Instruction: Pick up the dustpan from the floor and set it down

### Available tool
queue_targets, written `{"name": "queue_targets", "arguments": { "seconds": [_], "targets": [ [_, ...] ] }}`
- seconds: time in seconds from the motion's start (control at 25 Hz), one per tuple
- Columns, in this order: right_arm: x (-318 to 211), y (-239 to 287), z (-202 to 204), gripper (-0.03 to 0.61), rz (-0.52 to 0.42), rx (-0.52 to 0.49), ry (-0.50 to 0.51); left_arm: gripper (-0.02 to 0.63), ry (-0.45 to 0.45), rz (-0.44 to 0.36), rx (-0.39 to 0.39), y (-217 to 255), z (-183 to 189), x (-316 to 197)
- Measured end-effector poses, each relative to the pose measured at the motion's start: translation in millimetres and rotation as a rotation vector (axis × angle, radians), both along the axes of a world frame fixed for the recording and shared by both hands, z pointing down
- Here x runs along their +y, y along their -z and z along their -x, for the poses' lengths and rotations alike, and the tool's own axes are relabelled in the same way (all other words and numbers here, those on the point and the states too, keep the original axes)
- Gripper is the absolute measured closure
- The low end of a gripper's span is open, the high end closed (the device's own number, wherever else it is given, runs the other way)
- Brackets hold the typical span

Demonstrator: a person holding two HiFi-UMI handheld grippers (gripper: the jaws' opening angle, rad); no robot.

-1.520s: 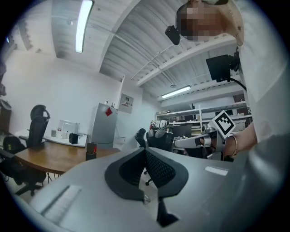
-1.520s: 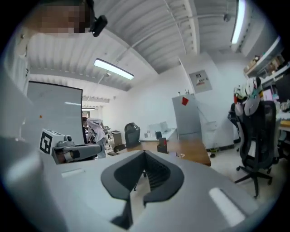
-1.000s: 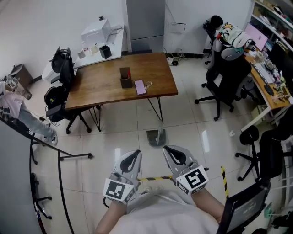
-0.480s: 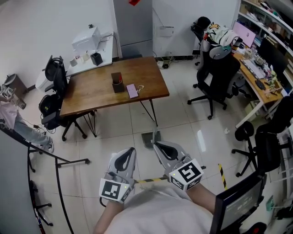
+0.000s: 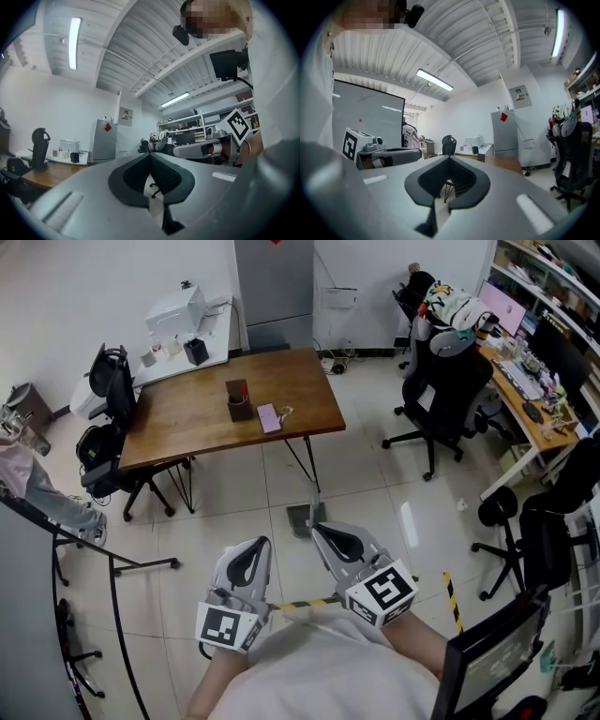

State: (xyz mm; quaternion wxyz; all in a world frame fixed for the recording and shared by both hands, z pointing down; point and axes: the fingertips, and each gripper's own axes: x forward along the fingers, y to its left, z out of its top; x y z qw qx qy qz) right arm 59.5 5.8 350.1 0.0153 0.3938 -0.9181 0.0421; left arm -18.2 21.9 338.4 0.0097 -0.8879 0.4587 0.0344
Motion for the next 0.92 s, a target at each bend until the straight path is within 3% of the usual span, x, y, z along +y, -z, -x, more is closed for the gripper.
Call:
{"name": "queue_targets", "arguments": {
  "seconds": [0.92],
  "targets": [
    [-4.9,-2.0,10.1,0.577,-0.064,0.062,-0.034,0.598,-0.001,0.012,0.022,-5.0,19.4,-9.3]
  ]
}}
